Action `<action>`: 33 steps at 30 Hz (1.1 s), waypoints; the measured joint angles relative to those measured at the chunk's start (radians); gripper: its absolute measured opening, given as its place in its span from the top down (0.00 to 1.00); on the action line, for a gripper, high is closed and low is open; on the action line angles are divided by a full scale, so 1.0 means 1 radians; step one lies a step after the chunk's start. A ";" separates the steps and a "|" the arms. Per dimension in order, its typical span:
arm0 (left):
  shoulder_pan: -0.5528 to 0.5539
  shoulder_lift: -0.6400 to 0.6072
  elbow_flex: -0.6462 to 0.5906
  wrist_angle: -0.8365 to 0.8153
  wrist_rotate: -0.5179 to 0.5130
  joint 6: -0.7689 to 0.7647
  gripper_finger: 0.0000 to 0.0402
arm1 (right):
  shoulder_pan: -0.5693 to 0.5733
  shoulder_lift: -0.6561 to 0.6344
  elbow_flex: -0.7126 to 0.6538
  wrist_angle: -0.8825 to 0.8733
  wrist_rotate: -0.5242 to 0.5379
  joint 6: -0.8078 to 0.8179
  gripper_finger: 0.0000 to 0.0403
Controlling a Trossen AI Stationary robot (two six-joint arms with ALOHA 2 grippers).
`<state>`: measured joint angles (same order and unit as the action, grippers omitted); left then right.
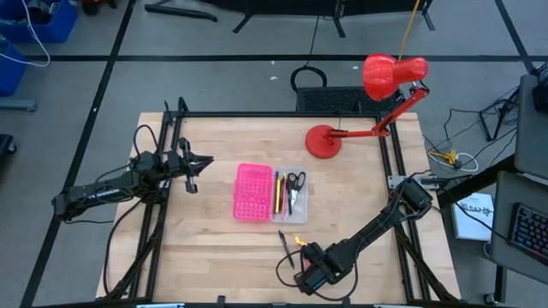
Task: Pick & place school supplies into a supply box
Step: Put the pink pen into the pink supply box
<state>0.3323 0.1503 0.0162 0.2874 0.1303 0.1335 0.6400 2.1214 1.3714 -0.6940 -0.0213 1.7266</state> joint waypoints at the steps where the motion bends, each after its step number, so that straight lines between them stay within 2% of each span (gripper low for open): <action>1: 0.000 0.000 0.000 0.000 0.000 0.000 0.90 | 0.001 -0.002 -0.001 0.017 0.035 -0.010 0.96; 5: 0.000 0.000 0.000 0.000 0.000 0.000 0.90 | 0.003 -0.030 -0.005 0.043 0.133 0.009 0.96; 16: 0.000 0.000 0.000 -0.008 0.001 -0.008 0.90 | 0.042 -0.144 -0.011 0.018 0.295 0.049 0.96; 24: 0.000 0.000 0.000 -0.040 0.003 -0.040 0.90 | 0.059 -0.224 -0.007 0.102 0.392 0.007 0.96; 29: 0.000 0.000 0.000 -0.051 0.007 -0.083 0.90 | -0.027 -0.302 -0.006 0.107 0.445 -0.081 0.96; 33: 0.000 0.000 0.000 -0.053 0.010 -0.111 0.90 | -0.157 -0.356 -0.004 0.116 0.422 -0.210 0.96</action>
<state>0.3325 0.1502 0.0162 0.2348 0.1402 0.0222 0.4827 1.7654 1.3671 -0.5779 0.4009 1.5161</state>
